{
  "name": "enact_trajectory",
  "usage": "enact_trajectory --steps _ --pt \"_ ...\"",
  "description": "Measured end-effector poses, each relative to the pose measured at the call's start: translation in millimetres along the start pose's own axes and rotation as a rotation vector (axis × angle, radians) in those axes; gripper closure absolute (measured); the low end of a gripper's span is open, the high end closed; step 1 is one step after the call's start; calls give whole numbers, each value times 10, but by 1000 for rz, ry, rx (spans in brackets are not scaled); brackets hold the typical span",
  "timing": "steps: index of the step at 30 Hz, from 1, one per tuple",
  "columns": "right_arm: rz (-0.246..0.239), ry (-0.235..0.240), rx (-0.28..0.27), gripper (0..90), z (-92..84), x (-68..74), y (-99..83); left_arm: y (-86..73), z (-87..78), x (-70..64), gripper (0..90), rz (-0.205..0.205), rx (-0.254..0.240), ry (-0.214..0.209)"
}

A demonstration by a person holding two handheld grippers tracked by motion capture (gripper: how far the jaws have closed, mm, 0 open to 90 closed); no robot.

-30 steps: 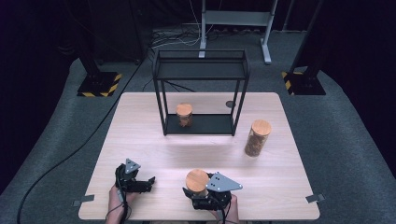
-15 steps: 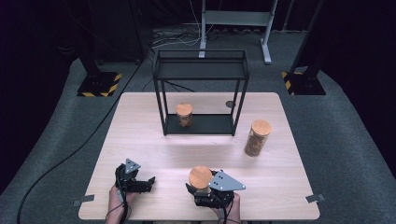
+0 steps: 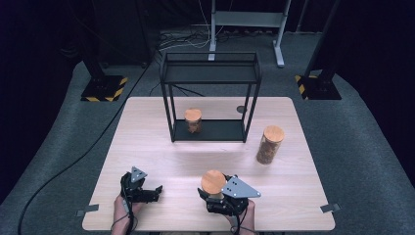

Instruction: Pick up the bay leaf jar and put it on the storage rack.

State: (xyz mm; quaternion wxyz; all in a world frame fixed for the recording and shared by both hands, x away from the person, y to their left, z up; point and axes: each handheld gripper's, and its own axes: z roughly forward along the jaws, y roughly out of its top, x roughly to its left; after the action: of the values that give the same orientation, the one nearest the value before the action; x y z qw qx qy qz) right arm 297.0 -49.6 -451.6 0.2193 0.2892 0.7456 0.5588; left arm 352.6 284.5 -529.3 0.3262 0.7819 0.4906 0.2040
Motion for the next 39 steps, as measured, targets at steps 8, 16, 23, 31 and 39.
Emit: enact_trajectory --steps 8,16,23,31,39 --pt "3 -14 2 243 15 -64 44 3 2 -4 3 -1 1 2" --pt "-4 -23 -5 243 42 -136 125 3 1 -5 3 0 1 3" --pt "-6 -28 -4 243 91 -193 172 3 1 -5 3 -1 1 3" --pt "-18 -32 0 243 173 -250 256 3 1 -5 3 -1 2 2" --pt "-24 -35 3 243 263 -308 321 3 1 -4 3 -1 2 2"
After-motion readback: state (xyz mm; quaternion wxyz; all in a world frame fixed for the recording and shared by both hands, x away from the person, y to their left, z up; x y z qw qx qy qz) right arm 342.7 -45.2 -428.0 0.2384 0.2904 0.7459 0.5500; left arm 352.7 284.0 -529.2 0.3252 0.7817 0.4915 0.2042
